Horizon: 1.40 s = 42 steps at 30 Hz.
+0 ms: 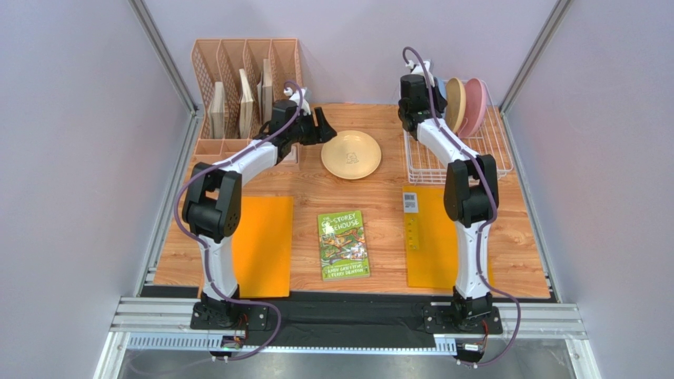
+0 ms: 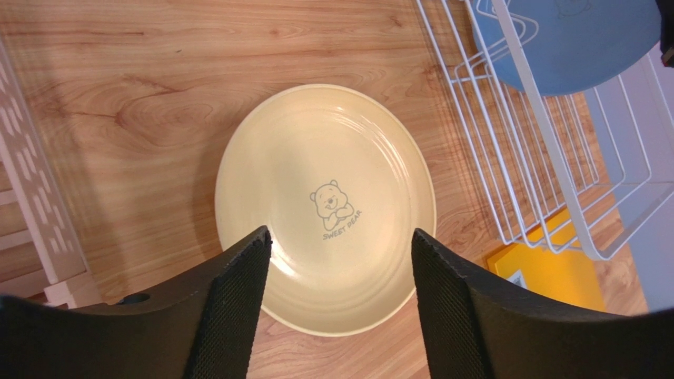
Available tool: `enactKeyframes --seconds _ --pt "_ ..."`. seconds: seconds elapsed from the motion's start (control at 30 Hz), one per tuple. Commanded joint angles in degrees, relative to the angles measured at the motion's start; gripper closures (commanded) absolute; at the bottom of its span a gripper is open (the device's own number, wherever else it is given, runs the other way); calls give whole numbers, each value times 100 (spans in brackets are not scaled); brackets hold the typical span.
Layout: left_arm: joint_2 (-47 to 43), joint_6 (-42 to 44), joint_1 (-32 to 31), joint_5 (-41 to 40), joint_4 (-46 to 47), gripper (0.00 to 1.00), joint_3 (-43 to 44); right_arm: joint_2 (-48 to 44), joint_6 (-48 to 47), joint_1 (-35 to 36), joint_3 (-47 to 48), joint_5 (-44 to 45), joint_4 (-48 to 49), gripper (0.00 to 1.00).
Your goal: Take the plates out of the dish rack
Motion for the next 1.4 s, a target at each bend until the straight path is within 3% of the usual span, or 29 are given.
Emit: enactKeyframes --seconds 0.0,0.1,0.37,0.5,0.57,0.67,1.03,1.17,1.27,1.3,1.37 --pt "-358 144 -29 281 223 25 80 -942 -158 163 -425 251 1146 100" --pt "-262 39 -38 553 267 19 282 -1163 -122 224 -549 295 1102 100" --pt "-112 -287 -29 922 540 18 467 -1690 -114 286 -953 400 1076 100" --pt "-25 -497 -38 1211 890 23 502 -2226 857 286 -1304 -11 420 100" --pt "107 -690 -29 1537 1049 25 625 -2473 1518 216 -1375 -810 -421 100" --pt "309 -1049 -38 1853 1374 25 748 -2842 2267 171 -1707 -1690 -822 100" --pt "872 -2088 -64 2153 2886 25 933 -3590 3876 -232 -2938 -4273 -480 100" --pt "1012 -2238 -108 2144 3167 26 933 -3616 4210 -329 -3159 -4784 -208 100" --pt "1083 -2290 -143 2100 3212 42 933 -3608 4456 -400 -3326 -5162 3 100" --pt "1092 -2291 -152 2092 3221 52 933 -3608 4587 -435 -3370 -5363 56 100" --pt "1127 -2256 -161 2039 3212 53 925 -3599 4676 -461 -3484 -5619 196 100"
